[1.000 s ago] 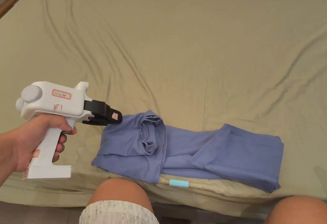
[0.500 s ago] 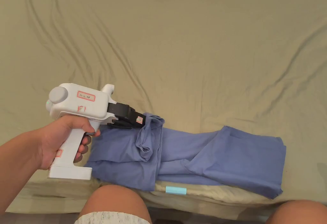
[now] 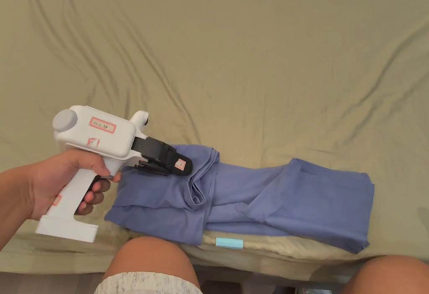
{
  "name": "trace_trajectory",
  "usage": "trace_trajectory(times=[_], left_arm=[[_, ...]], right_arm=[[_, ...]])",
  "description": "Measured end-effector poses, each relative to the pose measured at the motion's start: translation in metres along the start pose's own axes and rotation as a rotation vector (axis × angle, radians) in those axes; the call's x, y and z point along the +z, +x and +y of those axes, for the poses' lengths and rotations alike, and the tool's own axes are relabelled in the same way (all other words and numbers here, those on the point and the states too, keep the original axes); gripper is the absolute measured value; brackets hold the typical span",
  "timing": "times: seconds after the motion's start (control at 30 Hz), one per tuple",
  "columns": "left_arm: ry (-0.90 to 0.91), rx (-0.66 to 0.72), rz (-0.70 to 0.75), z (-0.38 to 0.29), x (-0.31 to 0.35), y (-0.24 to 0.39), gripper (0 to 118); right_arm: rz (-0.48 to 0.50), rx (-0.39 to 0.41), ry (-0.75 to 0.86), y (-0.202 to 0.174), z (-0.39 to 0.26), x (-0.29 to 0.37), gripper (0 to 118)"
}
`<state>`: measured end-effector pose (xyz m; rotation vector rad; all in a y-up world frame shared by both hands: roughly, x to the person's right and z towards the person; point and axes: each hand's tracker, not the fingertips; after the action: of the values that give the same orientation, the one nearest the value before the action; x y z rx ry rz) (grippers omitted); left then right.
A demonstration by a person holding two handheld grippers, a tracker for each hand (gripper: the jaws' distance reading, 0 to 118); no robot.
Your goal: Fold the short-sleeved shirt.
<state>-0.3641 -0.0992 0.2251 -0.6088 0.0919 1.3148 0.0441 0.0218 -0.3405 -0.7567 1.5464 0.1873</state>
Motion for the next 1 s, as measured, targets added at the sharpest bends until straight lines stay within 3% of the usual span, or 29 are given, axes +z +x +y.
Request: trace_trajectory(times=[0.17, 0.5, 0.8, 0.97, 1.0], left_arm=[[-0.062, -0.002, 0.047, -0.012, -0.03, -0.004, 0], [-0.088, -0.059, -0.008, -0.004, -0.059, 0.026, 0], [0.117, -0.046, 0.128, -0.028, 0.065, 0.011, 0], [0.291, 0.072, 0.237, -0.059, 0.138, -0.021, 0], [0.278, 0.101, 0.15, -0.067, 0.141, -0.025, 0]], right_arm=[[-0.007, -0.003, 0.013, 0.001, 0.002, 0.003, 0], [-0.006, -0.007, 0.02, -0.001, 0.003, 0.005, 0], [0.01, -0.005, 0.033, 0.0, 0.001, 0.012, 0], [0.018, -0.006, 0.039, 0.0, 0.001, 0.014, 0], [0.019, -0.006, 0.042, 0.0, 0.001, 0.014, 0]])
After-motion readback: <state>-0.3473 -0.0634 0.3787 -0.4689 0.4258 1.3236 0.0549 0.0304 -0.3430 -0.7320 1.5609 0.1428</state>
